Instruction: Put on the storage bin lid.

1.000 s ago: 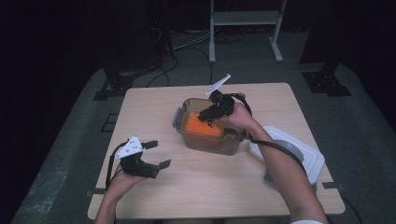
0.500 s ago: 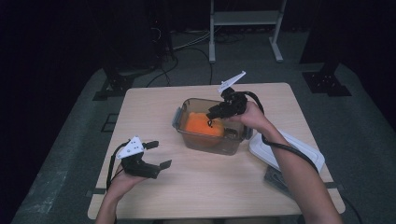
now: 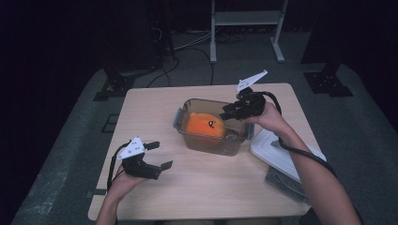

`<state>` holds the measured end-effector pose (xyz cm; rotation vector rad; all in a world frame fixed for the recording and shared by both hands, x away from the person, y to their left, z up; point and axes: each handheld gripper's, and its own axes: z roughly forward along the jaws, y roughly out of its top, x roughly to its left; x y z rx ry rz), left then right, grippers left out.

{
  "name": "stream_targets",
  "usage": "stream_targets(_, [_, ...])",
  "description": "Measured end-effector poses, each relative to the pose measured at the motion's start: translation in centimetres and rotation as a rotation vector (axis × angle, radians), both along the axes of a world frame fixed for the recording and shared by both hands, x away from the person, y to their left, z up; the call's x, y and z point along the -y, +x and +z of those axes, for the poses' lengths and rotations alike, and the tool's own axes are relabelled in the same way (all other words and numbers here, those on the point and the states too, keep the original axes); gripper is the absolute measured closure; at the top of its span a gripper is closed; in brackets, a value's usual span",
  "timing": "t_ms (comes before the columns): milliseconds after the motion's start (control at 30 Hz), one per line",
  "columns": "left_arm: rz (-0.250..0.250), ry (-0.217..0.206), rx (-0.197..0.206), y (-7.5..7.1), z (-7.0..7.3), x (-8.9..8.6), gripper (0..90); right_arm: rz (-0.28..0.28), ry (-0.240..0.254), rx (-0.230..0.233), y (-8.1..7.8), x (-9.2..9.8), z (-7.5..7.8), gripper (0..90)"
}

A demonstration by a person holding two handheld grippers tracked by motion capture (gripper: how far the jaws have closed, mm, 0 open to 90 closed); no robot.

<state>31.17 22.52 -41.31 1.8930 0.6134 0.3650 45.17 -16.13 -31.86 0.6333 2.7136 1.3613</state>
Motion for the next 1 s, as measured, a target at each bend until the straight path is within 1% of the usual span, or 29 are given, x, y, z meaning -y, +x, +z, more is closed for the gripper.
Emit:
stream_targets(267, [-0.001,0.002,-0.003,0.0,0.0,0.1,7.9,-0.02,-0.003,0.005,-0.8,2.3,0.2,53.4])
stream_targets(367, [-0.003,0.004,-0.004,0.0,0.0,0.2,7.9,-0.028,0.005,0.009,-1.0,3.2,0.2,52.3])
stream_targets(433, [-0.003,0.004,-0.004,0.0,0.0,0.2,7.9,-0.032,-0.001,0.008,-1.1,3.8,0.2,51.4])
stream_targets(567, [-0.004,0.003,-0.004,0.0,0.0,0.2,7.9,-0.043,0.008,0.009,-1.4,5.1,0.1,50.4])
stream_targets(1000, [-0.007,0.002,-0.005,0.0,0.0,0.3,7.9,-0.067,0.023,0.024,-2.4,7.8,0.0,47.3])
